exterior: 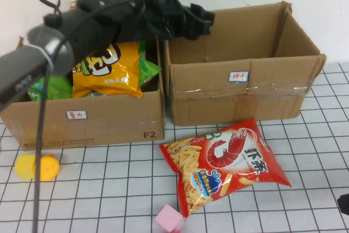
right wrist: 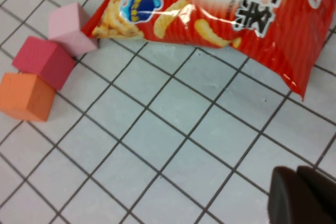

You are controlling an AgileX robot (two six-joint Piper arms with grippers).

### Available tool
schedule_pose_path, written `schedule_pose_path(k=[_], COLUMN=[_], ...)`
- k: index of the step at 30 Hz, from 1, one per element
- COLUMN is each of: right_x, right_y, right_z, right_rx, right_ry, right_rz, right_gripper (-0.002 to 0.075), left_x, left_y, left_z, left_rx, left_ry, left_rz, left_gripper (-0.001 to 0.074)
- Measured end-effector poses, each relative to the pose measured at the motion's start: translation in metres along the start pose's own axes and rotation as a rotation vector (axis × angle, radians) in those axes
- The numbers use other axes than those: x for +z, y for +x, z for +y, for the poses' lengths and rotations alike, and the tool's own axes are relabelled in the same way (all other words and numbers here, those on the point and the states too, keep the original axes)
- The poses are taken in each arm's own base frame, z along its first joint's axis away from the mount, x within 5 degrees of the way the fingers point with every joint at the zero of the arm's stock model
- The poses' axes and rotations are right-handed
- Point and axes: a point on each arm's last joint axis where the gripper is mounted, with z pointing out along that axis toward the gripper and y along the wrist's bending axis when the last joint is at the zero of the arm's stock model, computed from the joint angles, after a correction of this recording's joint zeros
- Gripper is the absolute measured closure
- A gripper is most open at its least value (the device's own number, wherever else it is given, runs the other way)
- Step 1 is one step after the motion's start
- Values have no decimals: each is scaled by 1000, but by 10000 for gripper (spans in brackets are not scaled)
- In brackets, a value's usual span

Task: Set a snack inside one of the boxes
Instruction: Place the biscuit in the biscuit box, then pick up the potato chip

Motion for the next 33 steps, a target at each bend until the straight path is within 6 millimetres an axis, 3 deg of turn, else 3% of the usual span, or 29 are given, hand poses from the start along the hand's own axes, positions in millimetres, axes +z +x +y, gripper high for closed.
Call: schedule_pose_path(k=[4,9,11,14,16,19,23,33], right_x=[0,1,4,9,14,23,42,100], right_y=[0,-3,-6,-13,-19,-23,-21,9], right_z=[1,1,1,-2,-7,-16,-30,-49], right_rx=[-34,-21,22,160,281,446,628,908], right_ry=[-12,-25,-45,-76,-86,-111,-131,-270], right_rz=[3,-28,-59,-139,-199,-257,-261,-60], right_gripper=[727,688,583,344,185,82,65,66], left_x=[-28,-66,-79,-95,-104,-120,-148,-206], left_y=[-23,-45,-48,-44,-37,-20,8,75], left_z=[-15,-30,-33,-31,-29,-30,-38,-55], left_rx=[96,200,220,230,241,227,194,132], left_ry=[26,12,-9,-76,-129,-170,-199,-228], left_rz=[12,73,130,212,258,296,281,274], left_gripper=[643,723,730,734,734,735,735,736])
